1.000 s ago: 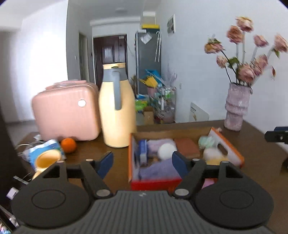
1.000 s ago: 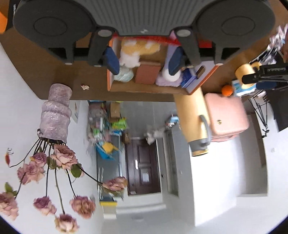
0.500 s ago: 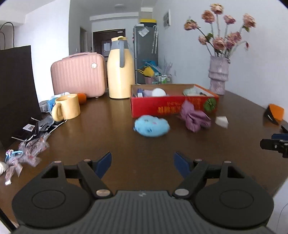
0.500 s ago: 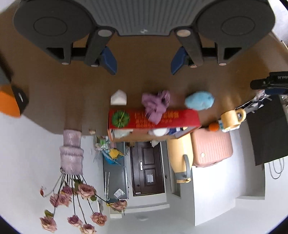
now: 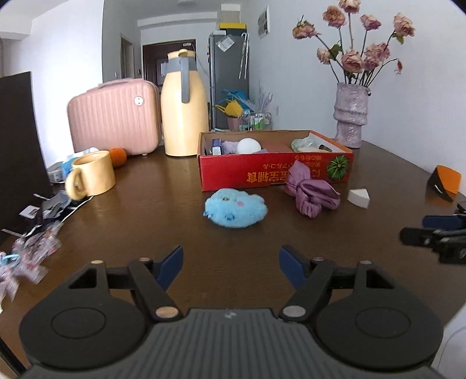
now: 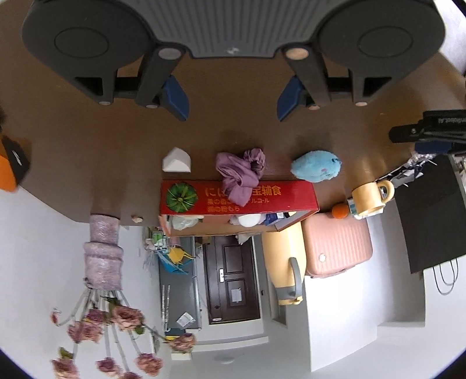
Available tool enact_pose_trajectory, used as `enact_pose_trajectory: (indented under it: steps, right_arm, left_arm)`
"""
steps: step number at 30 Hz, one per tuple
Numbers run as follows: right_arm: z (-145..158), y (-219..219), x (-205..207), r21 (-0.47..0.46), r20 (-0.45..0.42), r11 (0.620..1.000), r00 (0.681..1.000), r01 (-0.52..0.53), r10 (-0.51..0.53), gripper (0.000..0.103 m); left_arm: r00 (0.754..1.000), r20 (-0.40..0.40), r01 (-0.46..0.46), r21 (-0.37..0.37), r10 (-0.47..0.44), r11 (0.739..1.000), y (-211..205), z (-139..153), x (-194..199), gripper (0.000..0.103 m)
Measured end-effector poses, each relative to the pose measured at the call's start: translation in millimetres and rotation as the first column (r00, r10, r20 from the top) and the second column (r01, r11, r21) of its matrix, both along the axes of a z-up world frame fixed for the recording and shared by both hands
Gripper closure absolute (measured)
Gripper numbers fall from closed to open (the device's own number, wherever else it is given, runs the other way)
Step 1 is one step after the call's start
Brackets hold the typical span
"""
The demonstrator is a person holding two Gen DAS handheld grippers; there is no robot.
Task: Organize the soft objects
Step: 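Reach the left tool to the blue plush while the right tool reaches the purple scrunchie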
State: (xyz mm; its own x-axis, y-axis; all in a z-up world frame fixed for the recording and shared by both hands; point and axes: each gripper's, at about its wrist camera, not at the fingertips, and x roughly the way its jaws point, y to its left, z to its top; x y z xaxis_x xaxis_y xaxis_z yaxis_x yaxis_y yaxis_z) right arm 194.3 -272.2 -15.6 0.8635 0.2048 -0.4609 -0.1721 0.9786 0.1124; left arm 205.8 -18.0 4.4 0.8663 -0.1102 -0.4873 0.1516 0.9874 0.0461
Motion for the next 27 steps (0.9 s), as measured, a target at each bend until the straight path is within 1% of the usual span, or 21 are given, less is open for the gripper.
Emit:
enact_pose_trajectory:
  steps: [2, 3, 5, 7, 10, 11, 12, 13, 14, 16, 18, 19, 20, 21, 22, 23, 24, 25, 26, 27]
  right_arm:
    - [2, 11, 25, -0.035, -0.005, 0.999, 1.000, -0.015, 0.015, 0.035]
    - [2, 16, 38, -0.049, -0.006, 0.999, 1.000, -0.020, 0.020, 0.030]
    - [2, 29, 68, -0.081, 0.008, 0.997, 1.000, -0.013, 0.013, 0.025]
    - [-1, 40, 99, -0.120, 0.003, 0.993, 1.000, -0.016, 0.017, 0.025]
    - [-9, 57, 143, -0.154, -0.015, 0.987, 0.999, -0.033, 0.031, 0.030]
    - [-11, 61, 154, -0.166, -0.015, 0.985, 0.999, -0.034, 0.032, 0.038]
    - [-13, 64, 161, -0.173, -0.008, 0.984, 0.999, -0.048, 0.047, 0.056]
    - [-16, 67, 167, -0.177, -0.014, 0.980, 0.996, -0.086, 0.085, 0.068]
    - [-18, 69, 171, -0.185, -0.041, 0.973, 0.990, -0.139, 0.133, 0.082]
    - [-16, 69, 162, -0.221, -0.037, 0.951, 0.977, -0.214, 0.211, 0.084]
    - [-16, 66, 141, -0.285, -0.047, 0.914, 0.957, -0.289, 0.287, 0.086]
    - [-16, 63, 130, -0.328, -0.066, 0.895, 0.953, -0.302, 0.297, 0.086]
    - [-17, 57, 117, -0.365, -0.073, 0.882, 0.954, -0.298, 0.292, 0.079]
    - [-18, 51, 107, -0.378, -0.064, 0.884, 0.960, -0.275, 0.271, 0.061]
    - [-17, 42, 98, -0.378, -0.047, 0.895, 0.971, -0.236, 0.236, 0.049]
    - [-14, 32, 92, -0.358, -0.033, 0.912, 0.979, -0.198, 0.199, 0.035]
    - [-11, 20, 87, -0.303, -0.028, 0.940, 0.987, -0.159, 0.158, 0.037]
    - [-6, 5, 87, -0.198, -0.036, 0.973, 0.993, -0.120, 0.115, 0.038]
    - [-4, -13, 90, -0.030, -0.064, 0.997, 0.995, -0.073, 0.071, 0.045]
    - [-5, -26, 94, 0.109, -0.097, 0.993, 0.994, -0.037, 0.047, 0.054]
  left_arm:
    - [1.000, -0.010, 0.001, -0.008, -0.001, 1.000, -4, 3, 22, 0.031]
    - [1.000, -0.005, 0.005, -0.014, -0.005, 1.000, -6, 5, 30, 0.031]
    - [1.000, 0.011, 0.011, -0.019, -0.011, 1.000, -11, 9, 51, 0.031]
    - [1.000, 0.017, 0.005, -0.015, -0.005, 1.000, -16, 11, 71, 0.031]
    - [1.000, 0.008, 0.006, -0.028, -0.006, 1.000, -21, 12, 97, 0.031]
    - [1.000, 0.004, 0.008, -0.031, -0.008, 0.999, -22, 13, 104, 0.031]
    - [1.000, 0.005, 0.013, -0.034, -0.013, 0.999, -24, 14, 110, 0.031]
    - [1.000, 0.006, 0.021, -0.037, -0.020, 0.999, -26, 15, 118, 0.031]
    - [1.000, 0.006, 0.023, -0.038, -0.023, 0.999, -28, 16, 124, 0.032]
    - [0.999, 0.013, 0.042, -0.046, -0.041, 0.998, -35, 19, 134, 0.032]
    - [0.997, 0.010, 0.074, -0.061, -0.073, 0.995, -42, 20, 141, 0.032]
    - [0.995, -0.004, 0.102, -0.069, -0.102, 0.992, -47, 16, 145, 0.032]
    - [0.992, -0.025, 0.123, -0.072, -0.125, 0.990, -52, 12, 147, 0.032]
    - [0.987, -0.051, 0.149, -0.074, -0.153, 0.986, -58, 7, 149, 0.033]
    - [0.983, -0.066, 0.164, -0.074, -0.169, 0.984, -62, 3, 150, 0.033]
    - [0.981, -0.072, 0.175, -0.078, -0.181, 0.981, -66, 0, 151, 0.033]
    - [0.979, -0.075, 0.183, -0.084, -0.190, 0.979, -70, -1, 153, 0.033]
    - [0.977, -0.079, 0.188, -0.094, -0.196, 0.978, -75, 0, 158, 0.033]
    - [0.976, -0.077, 0.193, -0.107, -0.202, 0.975, -81, 3, 163, 0.032]
    - [0.974, -0.069, 0.206, -0.117, -0.215, 0.972, -88, 5, 170, 0.032]
